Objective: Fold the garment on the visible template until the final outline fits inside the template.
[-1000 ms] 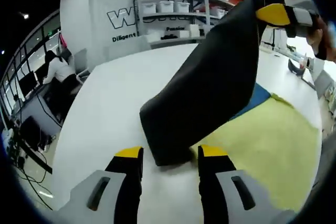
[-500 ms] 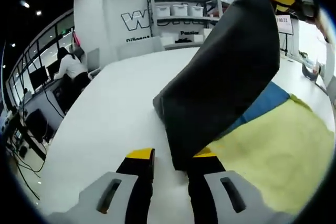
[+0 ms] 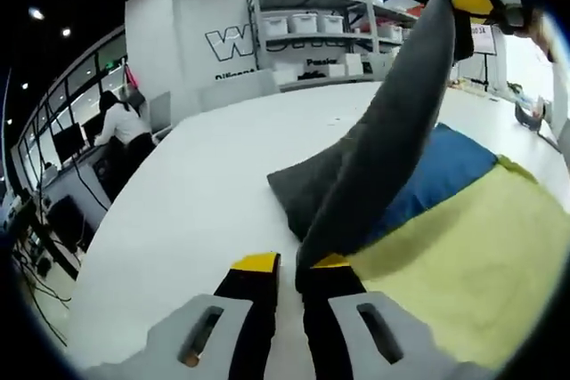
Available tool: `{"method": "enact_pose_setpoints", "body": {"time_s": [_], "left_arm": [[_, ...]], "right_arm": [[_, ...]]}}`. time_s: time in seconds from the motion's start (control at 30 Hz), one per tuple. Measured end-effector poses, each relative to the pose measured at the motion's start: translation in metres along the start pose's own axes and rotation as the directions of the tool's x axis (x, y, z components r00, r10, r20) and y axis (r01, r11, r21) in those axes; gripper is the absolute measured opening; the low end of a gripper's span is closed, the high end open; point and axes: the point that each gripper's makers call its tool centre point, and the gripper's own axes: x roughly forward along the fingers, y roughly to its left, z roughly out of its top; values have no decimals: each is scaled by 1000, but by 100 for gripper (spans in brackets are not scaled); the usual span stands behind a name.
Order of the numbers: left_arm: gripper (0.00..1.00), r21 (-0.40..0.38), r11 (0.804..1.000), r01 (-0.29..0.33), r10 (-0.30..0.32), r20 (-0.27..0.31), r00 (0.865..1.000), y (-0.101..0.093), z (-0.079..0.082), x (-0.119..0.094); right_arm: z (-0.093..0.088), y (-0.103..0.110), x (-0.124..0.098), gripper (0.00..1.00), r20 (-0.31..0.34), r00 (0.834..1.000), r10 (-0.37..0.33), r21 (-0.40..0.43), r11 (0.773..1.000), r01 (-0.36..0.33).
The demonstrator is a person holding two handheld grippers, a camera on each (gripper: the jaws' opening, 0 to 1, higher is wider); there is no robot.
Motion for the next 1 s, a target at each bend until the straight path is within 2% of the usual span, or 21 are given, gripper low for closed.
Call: {"method": "enact_pose_setpoints", "body": {"time_s": [0.1,0.13,0.17,0.23,0.33,0.5,0.8,0.93,1.0], "left_arm": [[6,36,999,-10,10,1,1000,0,4,-1],[6,72,997,-24,24,-5,1000,2,4,-2],[7,136,990,-43,45,-13,999,4,5,-3],[6,217,974,-59,63,-8,998,1,9,-4],[5,318,947,-51,63,-26,998,-6,9,-2],[7,397,918,-21,36,-30,999,-16,9,2],[8,478,878,34,-8,-56,998,-27,6,4],[5,503,863,47,-18,-63,998,-30,6,3],[1,524,850,57,-23,-71,997,-34,5,1]], "right_arm": [[-6,-9,-3,0,-11,1000,-13,24,1000,14],[-10,-14,-5,0,-19,1000,-20,37,999,20],[-14,-20,-7,0,-30,999,-29,50,998,31],[-20,-28,-10,0,-43,998,-46,70,996,49],[-27,-42,-16,0,-51,996,-67,107,992,72],[-41,-73,-28,0,-84,989,-124,153,979,136],[-73,-105,-29,0,-207,967,-149,183,965,188],[-86,-115,-28,0,-266,950,-161,187,959,215],[-97,-121,-27,0,-313,934,-173,188,952,240]]}}
